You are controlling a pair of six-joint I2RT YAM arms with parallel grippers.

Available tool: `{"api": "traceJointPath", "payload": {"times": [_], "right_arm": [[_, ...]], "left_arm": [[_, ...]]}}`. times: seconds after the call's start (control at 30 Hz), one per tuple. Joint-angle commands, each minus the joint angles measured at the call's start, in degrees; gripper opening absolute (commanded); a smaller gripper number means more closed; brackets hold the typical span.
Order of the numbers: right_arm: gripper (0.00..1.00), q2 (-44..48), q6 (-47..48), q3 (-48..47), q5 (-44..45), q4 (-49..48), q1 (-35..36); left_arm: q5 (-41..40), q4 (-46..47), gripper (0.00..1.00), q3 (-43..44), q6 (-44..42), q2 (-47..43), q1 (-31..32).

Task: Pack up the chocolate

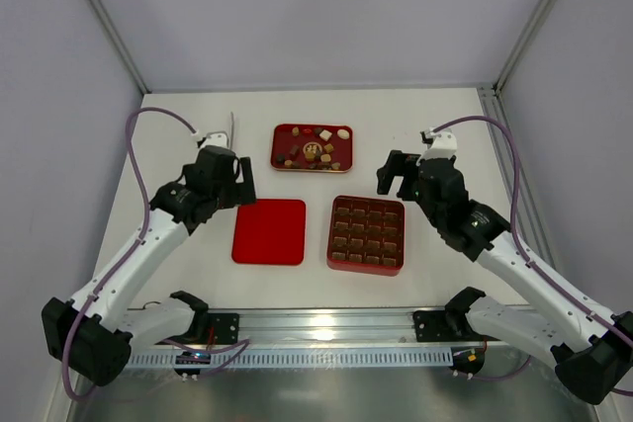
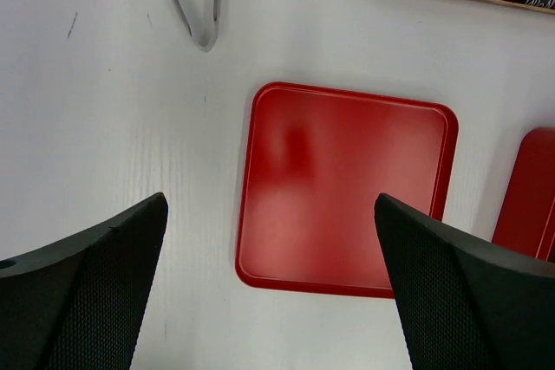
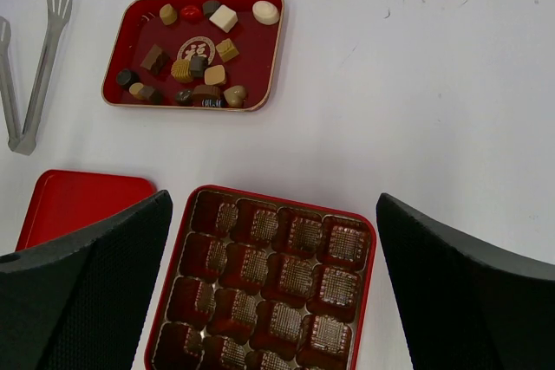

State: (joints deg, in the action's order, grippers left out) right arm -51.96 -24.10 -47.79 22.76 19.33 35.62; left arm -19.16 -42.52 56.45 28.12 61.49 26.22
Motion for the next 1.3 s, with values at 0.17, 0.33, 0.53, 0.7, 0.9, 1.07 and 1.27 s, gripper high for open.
{"api": "traceJointPath", "payload": {"times": [0.17, 0.33, 0.53, 0.7, 0.9, 1.07, 1.27], "right_arm": [[1.00, -1.3, 1.2, -2.0, -2.0, 0.9, 0.2], [1.00, -3.0, 1.7, -2.8, -5.3, 1.1, 0.2], [1.00, -4.0, 1.4, -3.5, -9.6, 1.1, 0.2], [1.00, -3.3, 1.1, -2.2, -10.9, 1.1, 0.2], [1.00, -2.1, 1.3, -0.1, -11.8, -0.1, 0.2], [1.00, -3.1, 1.2, -0.1, -12.3, 0.0, 0.2], [1.00, -2.8, 1.3, 0.8, -11.5, -0.1, 0.2]], "left_arm": [[-1.0, 3.7, 1.00, 6.0, -2.4, 4.3, -4.4], [3.1, 5.8, 1.00, 10.6, -3.0, 10.7, -12.1], [1.4, 9.4, 1.00, 18.6, -6.7, 21.1, -16.7], [7.9, 14.4, 1.00, 20.1, -8.2, 29.6, -21.5], [11.3, 20.3, 1.00, 18.9, -11.5, 39.6, -23.4], [11.5, 21.9, 1.00, 19.2, -12.1, 44.9, -24.0], [13.0, 22.0, 1.00, 21.2, -13.2, 48.2, -25.0]]}}
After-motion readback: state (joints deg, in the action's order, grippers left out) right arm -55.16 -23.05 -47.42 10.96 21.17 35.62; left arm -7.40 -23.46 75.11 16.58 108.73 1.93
